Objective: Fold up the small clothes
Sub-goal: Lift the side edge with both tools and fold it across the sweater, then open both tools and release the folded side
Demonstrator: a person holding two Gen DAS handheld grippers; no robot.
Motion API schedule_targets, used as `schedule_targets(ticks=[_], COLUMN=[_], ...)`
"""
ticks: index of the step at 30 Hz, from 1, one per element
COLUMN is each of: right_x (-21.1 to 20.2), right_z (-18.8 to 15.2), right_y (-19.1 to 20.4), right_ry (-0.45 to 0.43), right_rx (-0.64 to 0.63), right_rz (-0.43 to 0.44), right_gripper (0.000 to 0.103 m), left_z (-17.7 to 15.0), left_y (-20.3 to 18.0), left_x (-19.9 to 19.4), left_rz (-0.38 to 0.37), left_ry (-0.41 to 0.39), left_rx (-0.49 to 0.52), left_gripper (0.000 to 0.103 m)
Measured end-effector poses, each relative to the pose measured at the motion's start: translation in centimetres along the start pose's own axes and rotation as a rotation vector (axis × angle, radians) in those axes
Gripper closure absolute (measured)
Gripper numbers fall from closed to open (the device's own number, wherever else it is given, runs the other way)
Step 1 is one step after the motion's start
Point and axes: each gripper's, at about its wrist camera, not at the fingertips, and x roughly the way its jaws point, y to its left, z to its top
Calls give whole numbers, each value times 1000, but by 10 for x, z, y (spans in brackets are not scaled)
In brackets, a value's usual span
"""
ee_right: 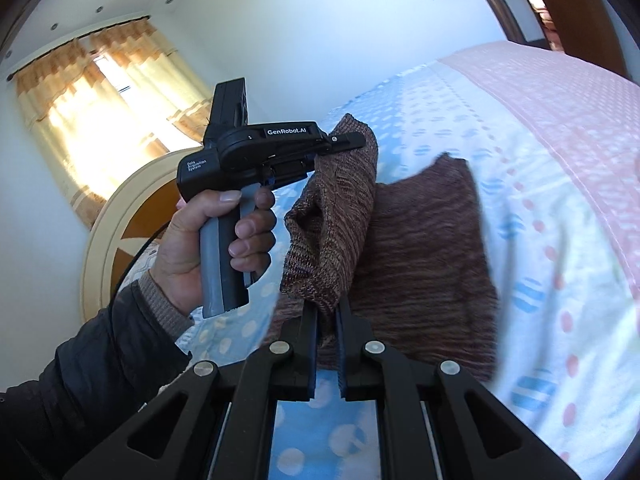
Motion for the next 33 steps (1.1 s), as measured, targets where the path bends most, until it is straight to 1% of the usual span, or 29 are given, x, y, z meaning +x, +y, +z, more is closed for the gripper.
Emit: schedule_targets(ticks=[3, 7, 11, 14, 17, 19, 21, 23, 24, 25, 27, 30, 33], right_x=[-4, -7, -5, 0, 4, 5, 5, 6, 7, 7, 5, 9, 11], right_z=[-4, -12, -23, -29, -31, -31, -30, -27, -27, -26, -26, -27, -28], right_y=[-20, -47, -75, -88, -92, -91, -90, -91, -94, -95, -93, -87, -83], right_ry=[3, 12, 40, 66, 86, 92, 98, 103, 104, 104, 106, 125, 123], right_rx=[53, 126, 238, 301, 327, 328, 333, 326, 329, 334, 312, 281, 242], right_rz=[-7, -54, -63, -53, -41, -36, -30, -38, -38, -40, -52, -62, -85], right_gripper=[96, 96, 97, 97, 98, 98, 98, 98, 98, 98, 98, 97, 97], left_z=[-3, -9, -18, -22, -26, -27, -28, -36, -42, -47, -65, -95, -122], left_y=[-7, -19, -35, -43, -53, -58, -61, -64, -64, -62, -55, -35, -13], left_x=[16, 40, 64, 72, 70, 58, 41, 17, 6, -1, -16, -24, -22], left_rz=[13, 49, 105, 148, 200, 191, 205, 211, 235, 246, 295, 398, 468], left_ry=[26, 53, 82, 84, 70, 40, 5, -44, -59, -67, -69, -45, -9], left_rx=[16, 49, 115, 169, 230, 248, 260, 287, 306, 318, 347, 356, 340], left_gripper=[90, 90, 90, 90, 82, 78, 56, 44, 41, 41, 39, 38, 37])
